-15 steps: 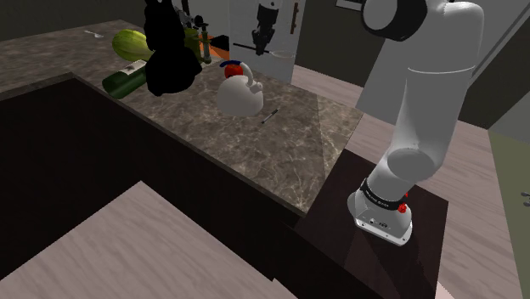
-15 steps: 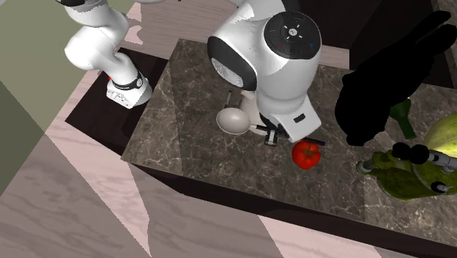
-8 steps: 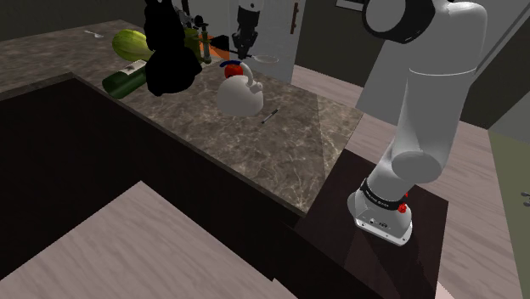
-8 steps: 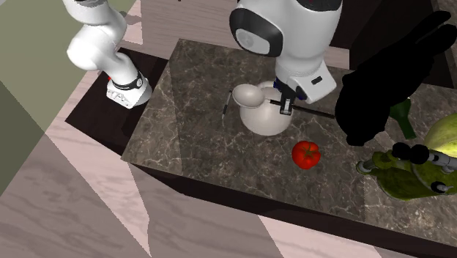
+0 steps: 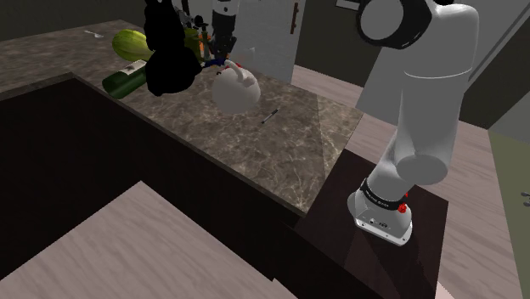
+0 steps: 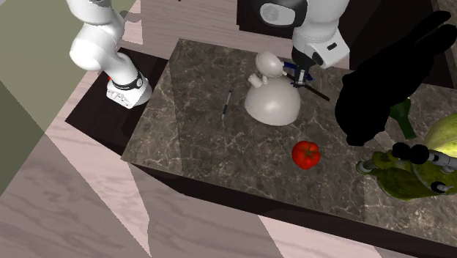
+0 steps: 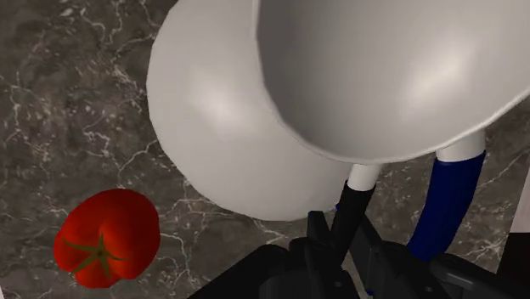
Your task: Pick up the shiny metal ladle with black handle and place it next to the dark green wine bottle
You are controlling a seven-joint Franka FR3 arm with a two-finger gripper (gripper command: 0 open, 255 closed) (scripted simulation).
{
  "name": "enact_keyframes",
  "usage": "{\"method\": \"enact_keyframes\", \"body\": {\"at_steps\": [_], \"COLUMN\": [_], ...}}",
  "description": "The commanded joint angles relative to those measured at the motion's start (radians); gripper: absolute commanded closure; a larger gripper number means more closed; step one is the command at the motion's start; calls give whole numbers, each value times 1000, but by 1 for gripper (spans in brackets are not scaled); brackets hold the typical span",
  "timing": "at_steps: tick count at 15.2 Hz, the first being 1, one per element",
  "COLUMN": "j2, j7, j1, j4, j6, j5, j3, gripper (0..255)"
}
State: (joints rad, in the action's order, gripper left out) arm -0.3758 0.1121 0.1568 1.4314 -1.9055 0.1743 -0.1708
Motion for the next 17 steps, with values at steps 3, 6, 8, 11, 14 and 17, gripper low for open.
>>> {"method": "enact_keyframes", "body": {"at_steps": [3, 6, 8, 11, 14, 17], "j2": [-47, -93, -131, -200, -265, -257], "j7": [-84, -144, -183, -241, -284, -280], "j1": [53, 92, 117, 153, 180, 183], "j4": [-74, -145, -203, -313, -405, -352], "j6": [20, 39, 56, 91, 115, 70], "j5": [-11, -19, -24, -31, -36, -36], "j3": [23, 38, 47, 59, 68, 68], "gripper": [255, 255, 255, 255, 255, 255]}}
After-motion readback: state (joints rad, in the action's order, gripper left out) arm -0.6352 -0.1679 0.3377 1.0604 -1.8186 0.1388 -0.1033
